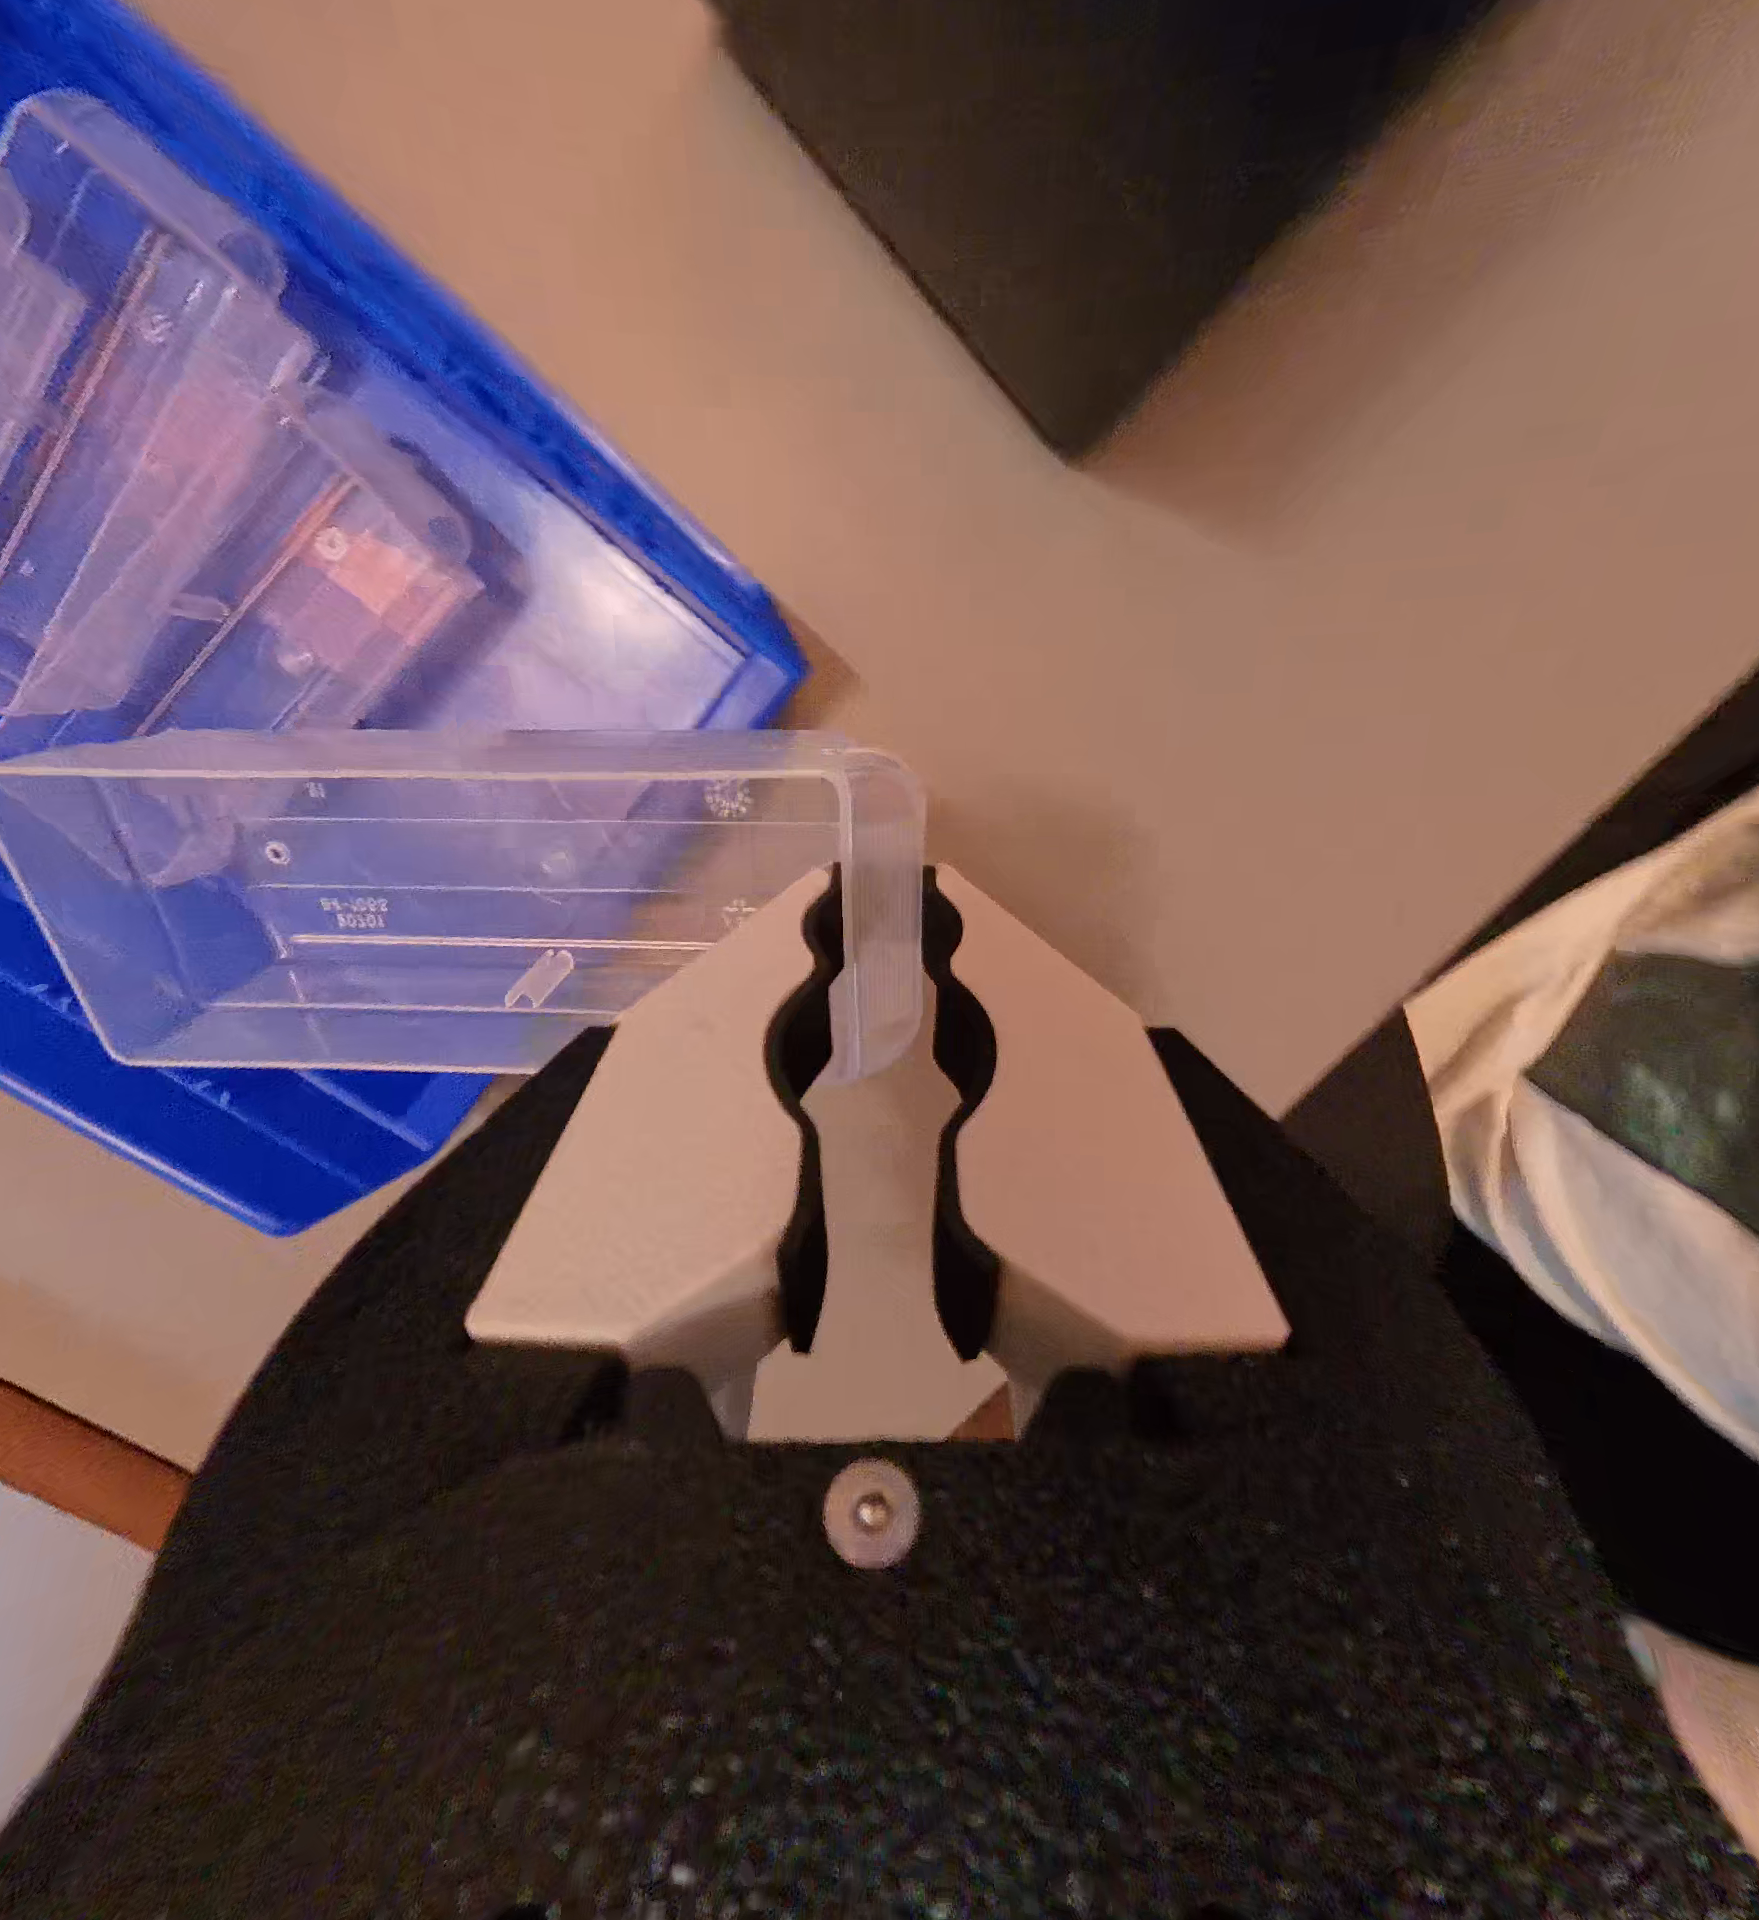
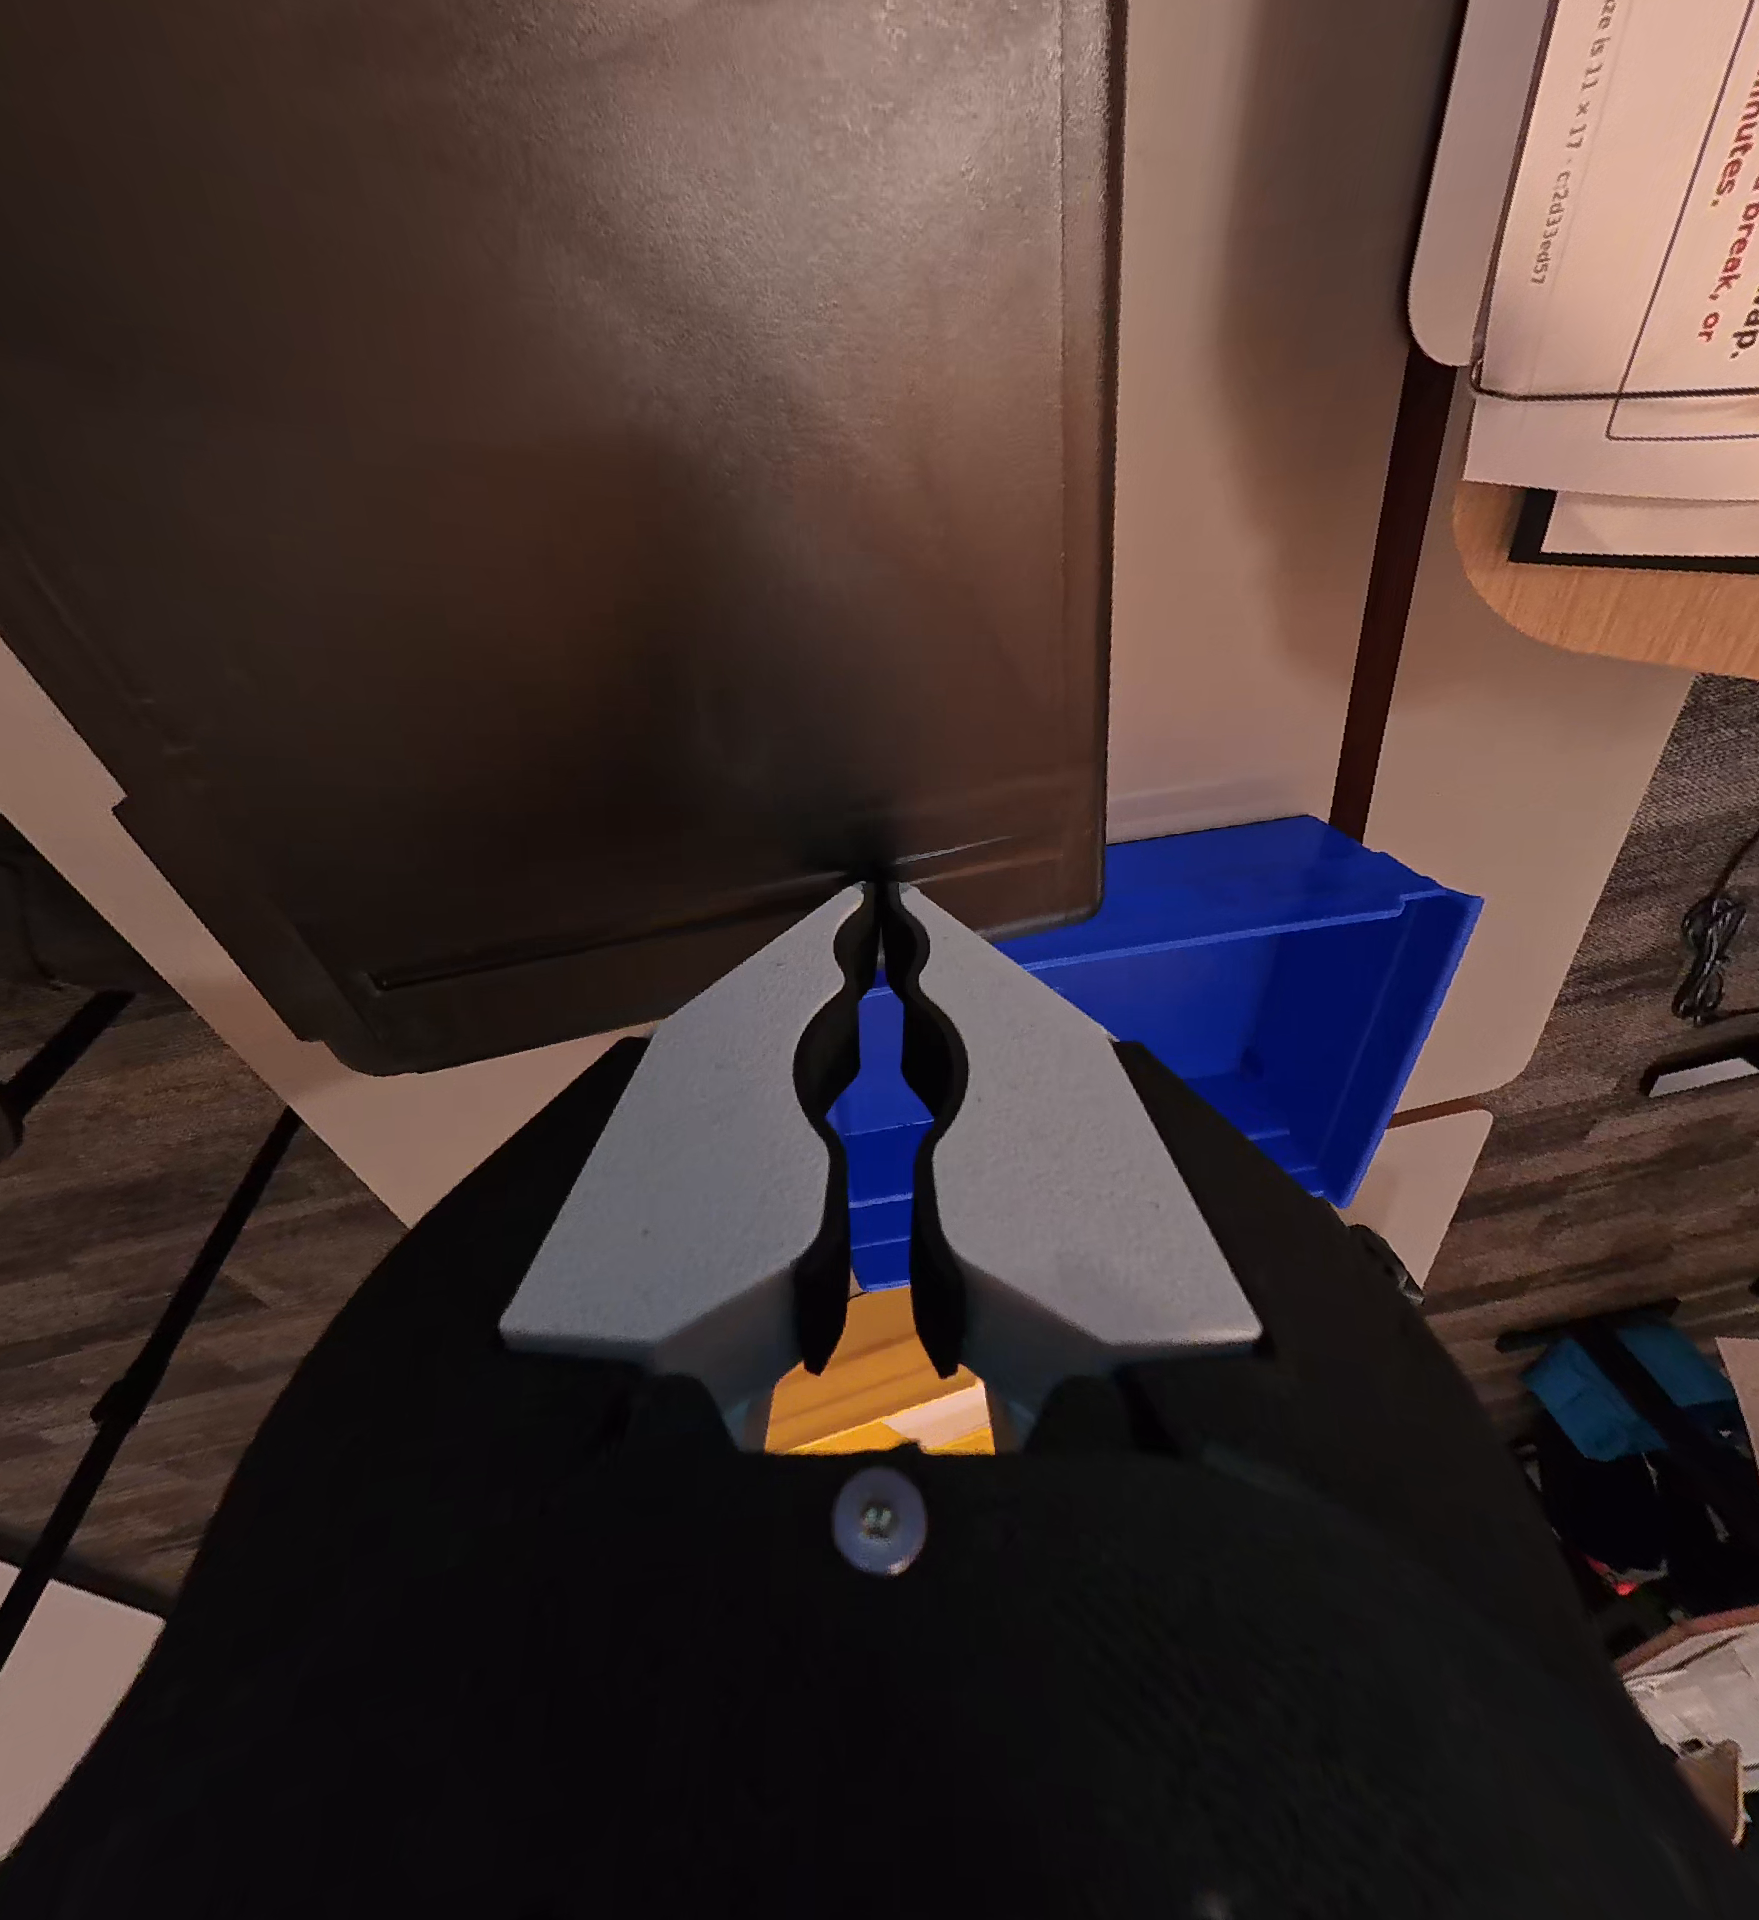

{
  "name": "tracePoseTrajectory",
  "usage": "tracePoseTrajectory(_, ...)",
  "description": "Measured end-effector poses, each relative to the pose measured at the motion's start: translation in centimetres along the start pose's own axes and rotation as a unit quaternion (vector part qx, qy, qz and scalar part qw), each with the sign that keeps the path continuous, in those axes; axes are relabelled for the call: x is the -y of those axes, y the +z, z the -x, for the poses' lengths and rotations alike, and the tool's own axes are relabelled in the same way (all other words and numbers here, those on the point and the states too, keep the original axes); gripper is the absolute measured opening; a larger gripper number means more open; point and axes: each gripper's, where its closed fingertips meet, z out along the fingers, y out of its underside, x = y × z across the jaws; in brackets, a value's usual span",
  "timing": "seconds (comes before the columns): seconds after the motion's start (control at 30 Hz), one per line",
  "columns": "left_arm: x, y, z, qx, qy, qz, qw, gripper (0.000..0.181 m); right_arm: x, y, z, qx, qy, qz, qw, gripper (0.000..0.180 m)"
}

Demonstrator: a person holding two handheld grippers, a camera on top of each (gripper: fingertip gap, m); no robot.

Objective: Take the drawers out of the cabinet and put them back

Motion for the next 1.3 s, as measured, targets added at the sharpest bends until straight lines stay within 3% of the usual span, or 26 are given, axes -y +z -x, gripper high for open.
tracePoseTrajectory(0.03, -0.3, -0.6, -1.0, -0.006, 0.022, 0.004, 1.000, 0.011, 0.0, 0.0, 0.0, 0.000, -0.001, 0.001, 1.000, 0.000)
tracePoseTrajectory(0.2, -2.6, -2.9, -7.9, -0.085, 0.161, 0.046, 0.982, 0.011, 0.0, 0.0, 0.0, 0.000, -0.003, 0.015, 1.000, 0.000)
tracePoseTrajectory(0.37, -6.0, -2.5, -13.6, -0.173, 0.320, 0.155, 0.919, 0.011, 0.0, 0.0, 0.0, -0.006, -0.011, 0.037, 0.999, 0.000)
tracePoseTrajectory(0.6, -4.2, -0.7, -18.1, -0.258, 0.405, 0.195, 0.855, 0.011, 0.0, 0.1, 0.0, -0.008, -0.014, 0.055, 0.998, 0.000)
tracePoseTrajectory(0.93, 2.0, 1.8, -19.8, -0.273, 0.391, 0.188, 0.859, 0.011, 0.0, 0.1, 0.0, -0.002, -0.012, 0.055, 0.998, 0.000)
tracePoseTrajectory(1.3, 5.0, 3.0, -18.8, -0.263, 0.331, 0.176, 0.889, 0.011, 0.0, 0.1, 0.0, -0.005, -0.013, 0.050, 0.999, 0.000)
